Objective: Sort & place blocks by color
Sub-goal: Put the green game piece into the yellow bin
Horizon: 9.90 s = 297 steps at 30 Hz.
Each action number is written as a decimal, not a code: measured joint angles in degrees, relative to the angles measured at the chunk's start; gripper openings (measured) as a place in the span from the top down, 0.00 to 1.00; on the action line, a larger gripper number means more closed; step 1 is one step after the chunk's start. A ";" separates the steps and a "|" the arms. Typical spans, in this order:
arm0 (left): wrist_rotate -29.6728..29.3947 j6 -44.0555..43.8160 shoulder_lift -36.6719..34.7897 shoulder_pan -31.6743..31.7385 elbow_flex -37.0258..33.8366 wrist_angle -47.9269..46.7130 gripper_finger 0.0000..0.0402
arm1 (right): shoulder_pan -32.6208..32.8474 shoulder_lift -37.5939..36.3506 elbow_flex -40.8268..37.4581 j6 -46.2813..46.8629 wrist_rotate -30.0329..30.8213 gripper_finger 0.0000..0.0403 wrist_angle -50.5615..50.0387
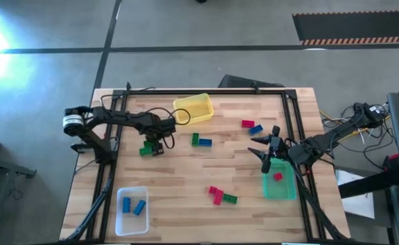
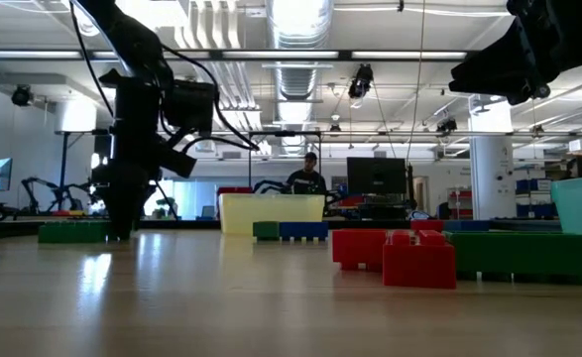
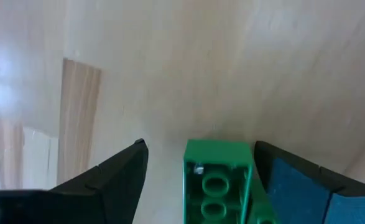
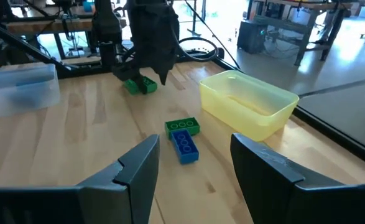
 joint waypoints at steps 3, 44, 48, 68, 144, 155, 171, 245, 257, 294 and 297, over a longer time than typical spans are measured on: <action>0.10 0.06 -0.06 -0.02 -0.55 0.67 0.34 | 0.00 0.00 0.00 0.48 0.02 0.53 0.06; 1.05 11.52 -17.93 -14.50 -7.68 78.37 0.69 | -2.80 16.98 6.27 -20.35 -2.47 0.68 26.86; 1.45 11.52 -16.80 -14.84 -10.33 89.24 0.69 | -5.12 20.28 11.79 -21.73 -8.95 0.68 26.05; 7.32 10.27 -16.59 -14.95 -10.84 95.61 0.65 | -23.32 37.70 39.91 -23.17 -33.54 0.24 1.81; -15.99 2.23 -33.47 -15.06 -11.12 68.77 0.25 | -54.64 82.29 81.61 -33.73 -49.77 0.69 -33.13; -15.62 0.03 -33.33 -15.19 -11.17 68.96 0.25 | -54.64 82.41 81.61 -34.64 -49.55 0.54 -33.82; -15.54 -7.78 -30.00 -17.68 -11.17 62.86 0.25 | -54.62 76.40 81.48 -35.09 -49.53 0.53 -41.91; -7.99 -21.47 -13.69 -14.08 -6.03 11.11 0.69 | -45.62 34.82 13.40 -23.36 -56.63 0.56 19.53; -6.99 -8.05 -20.43 -15.08 -4.77 67.73 0.69 | -45.64 34.84 10.61 -25.75 -59.67 0.56 30.33; -5.25 18.67 -21.09 -13.05 -11.07 90.18 0.69 | -43.87 55.90 44.37 -16.10 -66.35 0.27 22.78; -5.48 18.97 -21.14 -13.05 -11.08 89.97 0.69 | -44.15 57.37 47.32 -18.50 -68.83 0.27 18.71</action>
